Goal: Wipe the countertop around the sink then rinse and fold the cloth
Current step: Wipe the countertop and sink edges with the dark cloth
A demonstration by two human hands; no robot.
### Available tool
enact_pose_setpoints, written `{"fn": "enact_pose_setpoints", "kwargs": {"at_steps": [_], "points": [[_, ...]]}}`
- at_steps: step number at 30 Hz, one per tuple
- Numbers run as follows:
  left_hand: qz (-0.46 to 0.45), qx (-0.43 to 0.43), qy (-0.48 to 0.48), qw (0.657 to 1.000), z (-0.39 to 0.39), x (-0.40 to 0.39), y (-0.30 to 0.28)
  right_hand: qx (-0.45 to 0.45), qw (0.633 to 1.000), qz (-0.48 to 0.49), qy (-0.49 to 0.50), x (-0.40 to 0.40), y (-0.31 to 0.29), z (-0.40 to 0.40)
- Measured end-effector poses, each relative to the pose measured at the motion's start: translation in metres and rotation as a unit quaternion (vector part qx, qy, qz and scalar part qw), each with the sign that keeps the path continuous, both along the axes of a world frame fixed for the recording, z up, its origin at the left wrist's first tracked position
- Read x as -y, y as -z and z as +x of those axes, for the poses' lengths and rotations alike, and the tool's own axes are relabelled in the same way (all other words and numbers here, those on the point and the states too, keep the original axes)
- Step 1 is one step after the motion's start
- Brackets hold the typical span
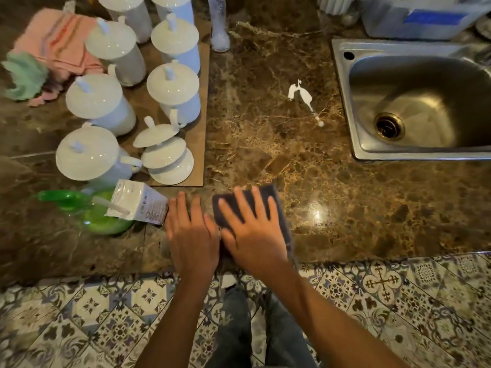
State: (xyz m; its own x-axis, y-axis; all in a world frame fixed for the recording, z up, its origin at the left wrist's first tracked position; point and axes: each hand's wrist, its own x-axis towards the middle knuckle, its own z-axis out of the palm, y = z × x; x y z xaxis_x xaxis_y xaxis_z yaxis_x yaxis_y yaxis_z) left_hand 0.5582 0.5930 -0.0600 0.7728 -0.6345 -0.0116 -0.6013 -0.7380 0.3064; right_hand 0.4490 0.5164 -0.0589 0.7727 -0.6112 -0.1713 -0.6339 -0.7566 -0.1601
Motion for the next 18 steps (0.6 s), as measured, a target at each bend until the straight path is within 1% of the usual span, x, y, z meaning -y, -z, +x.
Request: {"fn": "enact_pose_setpoints", "kwargs": {"at_steps": [2, 4, 7, 9, 11, 12, 14, 18], "points": [[-0.005, -0.002, -0.004, 1.0, 0.001, -0.001, 0.0, -0.024, 0.998, 0.019, -0.05, -0.009, -0.004, -0.028], [-0.013, -0.011, -0.009, 1.0, 0.001, -0.001, 0.001, -0.044, 0.998, 0.027, -0.039, 0.004, -0.007, -0.057], [-0.026, -0.022, -0.016, 0.999, 0.004, -0.002, 0.001, -0.065, 0.996, -0.011, 0.052, 0.043, -0.003, -0.062], [-0.044, -0.032, -0.022, 0.998, 0.004, -0.003, 0.002, -0.051, 0.99, -0.036, 0.129, 0.068, 0.001, -0.032], [-0.068, -0.045, -0.035, 0.996, 0.003, -0.002, 0.004, -0.03, 0.985, -0.045, 0.164, 0.081, 0.005, 0.012], [-0.079, -0.05, -0.045, 0.995, 0.003, -0.001, 0.006, -0.024, 0.986, -0.041, 0.161, 0.081, 0.006, 0.032], [-0.098, -0.062, -0.057, 0.992, 0.002, -0.001, 0.008, -0.015, 0.993, -0.031, 0.114, 0.062, 0.009, 0.055], [-0.14, -0.081, -0.047, 0.986, 0.003, -0.004, 0.011, 0.01, 1.0, 0.006, -0.005, -0.01, 0.004, 0.038]]}}
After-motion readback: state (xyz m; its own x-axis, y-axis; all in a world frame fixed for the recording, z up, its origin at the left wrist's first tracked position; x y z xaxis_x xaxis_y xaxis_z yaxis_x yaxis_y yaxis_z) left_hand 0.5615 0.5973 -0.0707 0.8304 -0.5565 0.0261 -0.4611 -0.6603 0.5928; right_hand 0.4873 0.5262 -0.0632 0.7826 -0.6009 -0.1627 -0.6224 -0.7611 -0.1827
